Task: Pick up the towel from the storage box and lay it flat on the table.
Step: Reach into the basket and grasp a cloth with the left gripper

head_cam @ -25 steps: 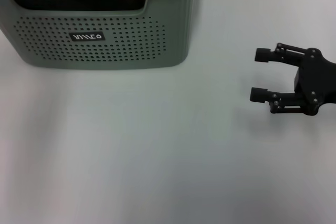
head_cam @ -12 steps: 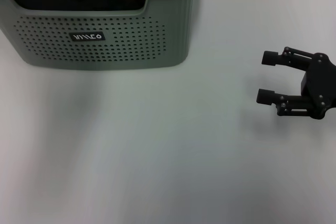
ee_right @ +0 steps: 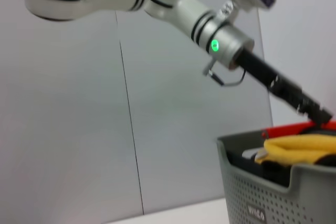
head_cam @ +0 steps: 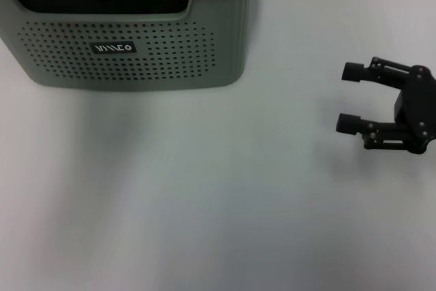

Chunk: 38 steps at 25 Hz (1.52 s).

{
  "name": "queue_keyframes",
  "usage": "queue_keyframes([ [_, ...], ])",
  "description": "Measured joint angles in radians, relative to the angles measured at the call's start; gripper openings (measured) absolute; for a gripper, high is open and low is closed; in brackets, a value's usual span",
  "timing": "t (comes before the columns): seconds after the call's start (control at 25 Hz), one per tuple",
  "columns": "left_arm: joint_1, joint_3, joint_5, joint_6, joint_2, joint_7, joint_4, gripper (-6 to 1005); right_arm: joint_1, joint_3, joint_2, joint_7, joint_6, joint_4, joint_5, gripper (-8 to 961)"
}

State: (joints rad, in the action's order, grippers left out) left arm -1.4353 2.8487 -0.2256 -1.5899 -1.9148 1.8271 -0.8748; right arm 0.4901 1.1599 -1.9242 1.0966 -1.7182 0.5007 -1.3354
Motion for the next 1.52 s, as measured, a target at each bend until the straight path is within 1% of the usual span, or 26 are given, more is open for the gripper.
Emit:
queue_keyframes([
  [0.24,-0.005,0.0,-0.027,0.025,-0.003,0.017,0.034,826,-0.007,-0.029,-0.006,-0.025,-0.05,0.001,0.002,855],
  [0.36,-0.008,0.0,-0.04,0.025,0.0,0.031,0.049,827,-0.007,-0.029,-0.006,-0.026,-0.056,0.001,-0.003,855],
  [0.52,-0.01,0.0,-0.043,0.031,-0.003,0.036,0.05,827,-0.008,-0.029,-0.005,-0.028,-0.056,-0.003,-0.004,855],
  [0.76,-0.01,0.0,-0.071,0.082,-0.004,0.044,0.055,827,-0.018,-0.028,-0.004,-0.029,-0.056,-0.004,-0.005,856],
  [1.0,-0.009,0.0,-0.095,0.111,0.006,0.063,0.123,827,-0.024,-0.029,-0.004,-0.037,-0.053,-0.006,-0.005,856],
  [1.2,-0.007,0.0,-0.118,0.157,0.007,0.086,0.168,827,-0.024,-0.029,-0.005,-0.044,-0.048,-0.008,-0.005,856],
  [1.52,-0.004,-0.001,-0.12,0.161,0.012,0.103,0.188,817,-0.031,-0.029,-0.001,-0.045,-0.047,-0.008,-0.003,856],
])
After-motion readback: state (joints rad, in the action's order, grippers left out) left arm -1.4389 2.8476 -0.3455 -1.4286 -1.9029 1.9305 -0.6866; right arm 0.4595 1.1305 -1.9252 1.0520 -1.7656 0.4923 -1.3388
